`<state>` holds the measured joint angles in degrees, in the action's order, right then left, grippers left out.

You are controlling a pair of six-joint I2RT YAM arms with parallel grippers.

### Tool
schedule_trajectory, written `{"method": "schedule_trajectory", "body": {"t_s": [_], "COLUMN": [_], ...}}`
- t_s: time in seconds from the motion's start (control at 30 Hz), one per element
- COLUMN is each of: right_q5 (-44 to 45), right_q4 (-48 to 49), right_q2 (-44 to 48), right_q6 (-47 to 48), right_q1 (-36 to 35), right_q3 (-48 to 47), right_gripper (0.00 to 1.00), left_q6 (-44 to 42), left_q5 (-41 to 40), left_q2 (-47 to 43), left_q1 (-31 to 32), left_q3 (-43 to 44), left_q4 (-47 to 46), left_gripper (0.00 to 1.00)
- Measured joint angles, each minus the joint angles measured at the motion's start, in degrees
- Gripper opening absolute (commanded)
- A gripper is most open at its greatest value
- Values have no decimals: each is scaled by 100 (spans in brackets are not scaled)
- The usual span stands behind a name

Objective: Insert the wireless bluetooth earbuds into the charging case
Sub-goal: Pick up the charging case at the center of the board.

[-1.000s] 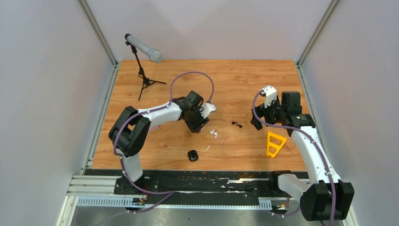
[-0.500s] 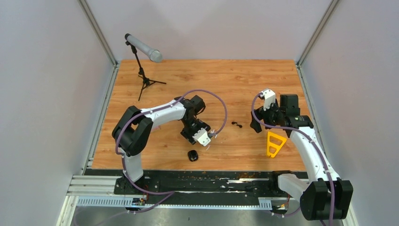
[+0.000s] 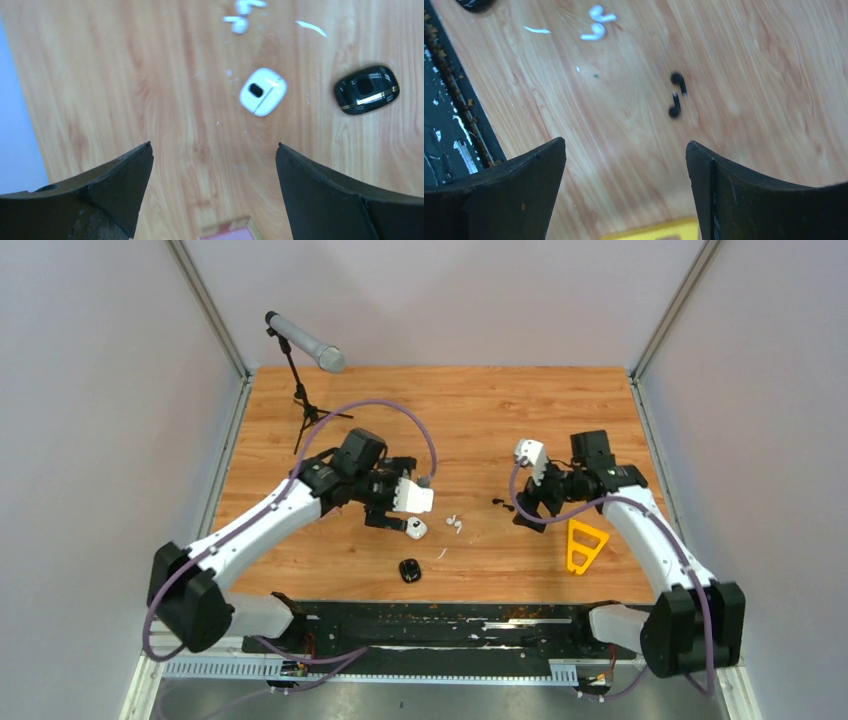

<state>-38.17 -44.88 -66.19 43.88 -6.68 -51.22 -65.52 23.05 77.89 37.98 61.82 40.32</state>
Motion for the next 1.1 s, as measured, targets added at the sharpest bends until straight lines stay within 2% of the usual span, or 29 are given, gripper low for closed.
{"method": "schedule_trajectory", "body": {"t_s": [0.1, 0.23, 0.37, 0.47, 0.5, 0.67, 0.83, 1.1], "right_q5": [-162, -87, -4, 55, 81, 216, 341, 590], "right_q4": [-74, -131, -304, -407, -428, -881, -1268, -1451], "right_q2": [-756, -2111, -3259, -3943, -4140, -4878, -5416, -5794], "right_q6": [706, 1766, 2599, 2905, 2979, 3906, 4465, 4664], "right_q1": [-601, -1624, -2420, -2846, -2981, -3517, -3827, -3895], "right_q3": [-514, -1598, -2538, -3062, -3187, -3753, -4288, -4463], "right_gripper": [78, 65, 65, 65, 70, 74, 72, 69], "left_q6": [1650, 4113, 5943, 6996, 7265, 8236, 8601, 8811], "left_q5": [-293, -319, -297, -289, -275, -197, -149, 52], "left_q2": [-527, -485, -411, -439, -487, -1108, -1495, -1698], "left_q1": [-313, -1381, -2328, -2463, -2465, -2778, -3257, -3427], "left_q3": [-48, -83, -592, -1145, -1338, -2048, -2284, -2367], "left_q4": [-319, -444, -595, -737, -807, -942, -1023, -1108], "left_gripper": [98, 91, 91, 91, 91, 91, 89, 88]}}
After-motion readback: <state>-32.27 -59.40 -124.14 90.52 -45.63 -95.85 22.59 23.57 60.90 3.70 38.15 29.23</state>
